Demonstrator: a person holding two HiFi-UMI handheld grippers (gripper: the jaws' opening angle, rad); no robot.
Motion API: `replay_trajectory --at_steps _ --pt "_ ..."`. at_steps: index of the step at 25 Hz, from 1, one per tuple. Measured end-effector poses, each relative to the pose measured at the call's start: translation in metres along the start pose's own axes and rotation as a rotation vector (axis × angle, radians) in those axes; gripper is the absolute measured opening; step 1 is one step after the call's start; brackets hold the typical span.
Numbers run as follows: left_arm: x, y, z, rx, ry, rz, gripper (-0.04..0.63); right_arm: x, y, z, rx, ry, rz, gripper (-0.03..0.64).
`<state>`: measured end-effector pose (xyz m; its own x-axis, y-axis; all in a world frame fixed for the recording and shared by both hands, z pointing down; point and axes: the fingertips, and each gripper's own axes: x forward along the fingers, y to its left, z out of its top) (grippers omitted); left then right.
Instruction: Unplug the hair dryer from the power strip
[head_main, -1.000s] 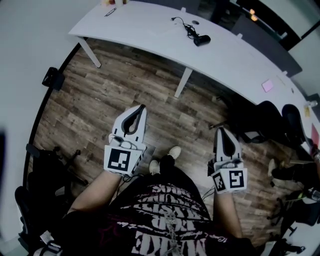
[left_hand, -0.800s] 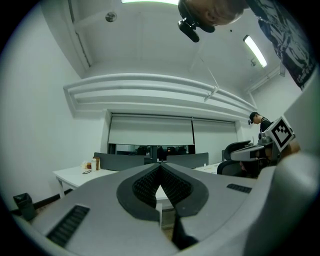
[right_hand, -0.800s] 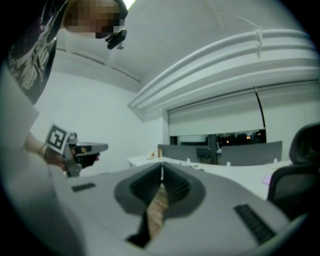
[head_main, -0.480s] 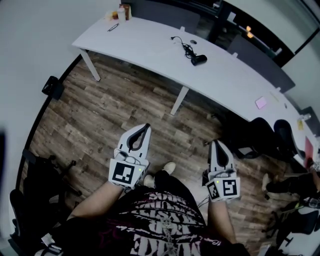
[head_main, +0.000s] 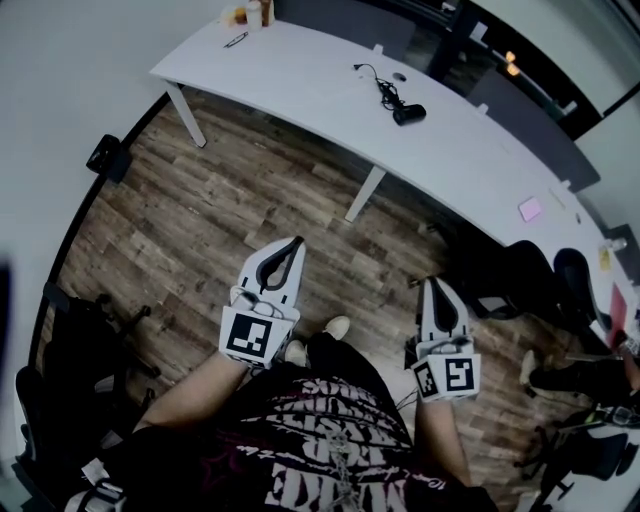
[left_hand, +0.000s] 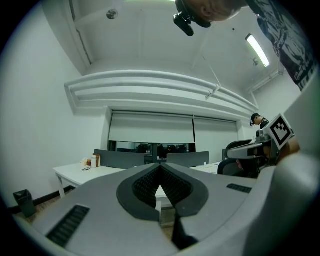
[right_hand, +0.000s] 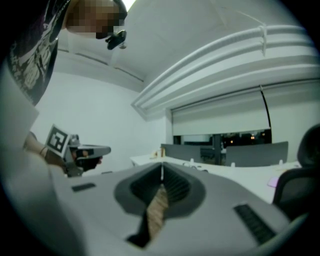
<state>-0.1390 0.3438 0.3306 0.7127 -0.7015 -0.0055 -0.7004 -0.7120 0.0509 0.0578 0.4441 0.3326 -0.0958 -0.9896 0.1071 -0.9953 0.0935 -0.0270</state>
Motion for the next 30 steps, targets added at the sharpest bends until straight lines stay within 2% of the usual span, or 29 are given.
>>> replay_trajectory --at_steps 18,23,30 --pt "0.118 -0.008 0.004 0.017 0.008 0.01 0.025 0.075 -0.081 0.004 0.02 0.013 0.05 0.032" --pt "0.136 -0.001 0.011 0.016 0.014 0.054 0.025 0.096 -0.096 0.012 0.024 -0.007 0.096 0.032" --pt "0.154 0.015 0.023 0.086 -0.013 0.12 0.025 0.11 -0.112 0.02 0.007 -0.032 0.163 0.032"
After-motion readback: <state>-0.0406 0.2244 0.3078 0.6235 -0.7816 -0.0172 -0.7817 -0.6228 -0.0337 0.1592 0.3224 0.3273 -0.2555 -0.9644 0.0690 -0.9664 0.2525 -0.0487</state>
